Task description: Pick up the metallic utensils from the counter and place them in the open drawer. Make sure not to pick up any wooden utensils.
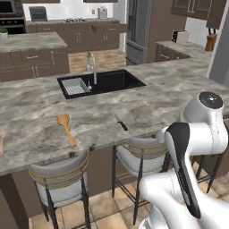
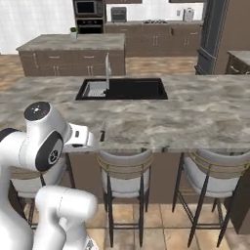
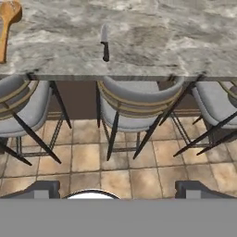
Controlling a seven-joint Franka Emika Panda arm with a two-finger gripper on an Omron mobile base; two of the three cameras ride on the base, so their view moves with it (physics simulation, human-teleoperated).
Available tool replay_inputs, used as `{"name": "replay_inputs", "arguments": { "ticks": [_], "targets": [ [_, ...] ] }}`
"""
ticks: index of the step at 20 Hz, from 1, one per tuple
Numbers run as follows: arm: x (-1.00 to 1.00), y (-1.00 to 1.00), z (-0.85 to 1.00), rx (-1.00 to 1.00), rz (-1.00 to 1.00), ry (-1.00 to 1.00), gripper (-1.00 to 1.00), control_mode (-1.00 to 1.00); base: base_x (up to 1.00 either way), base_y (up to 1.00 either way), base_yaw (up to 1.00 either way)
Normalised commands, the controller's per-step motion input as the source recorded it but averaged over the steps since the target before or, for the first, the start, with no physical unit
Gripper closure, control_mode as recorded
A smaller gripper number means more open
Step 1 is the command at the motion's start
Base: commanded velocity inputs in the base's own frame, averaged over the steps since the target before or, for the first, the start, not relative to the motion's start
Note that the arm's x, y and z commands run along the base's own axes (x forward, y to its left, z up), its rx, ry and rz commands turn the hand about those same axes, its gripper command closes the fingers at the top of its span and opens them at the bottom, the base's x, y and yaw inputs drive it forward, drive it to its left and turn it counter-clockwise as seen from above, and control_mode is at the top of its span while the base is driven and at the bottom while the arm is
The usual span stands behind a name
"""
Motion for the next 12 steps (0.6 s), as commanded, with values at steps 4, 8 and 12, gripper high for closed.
{"name": "replay_inputs", "arguments": {
  "ticks": [4,8,12],
  "targets": [
    [0.0,0.0,0.0,0.0,0.0,0.0,-1.0,1.0,0.83,-0.38,0.36],
    [0.0,0.0,0.0,0.0,0.0,0.0,-1.0,1.0,0.51,-0.02,0.1],
    [0.0,0.0,0.0,0.0,0.0,0.0,-1.0,1.0,0.51,0.01,0.0]
  ]
}}
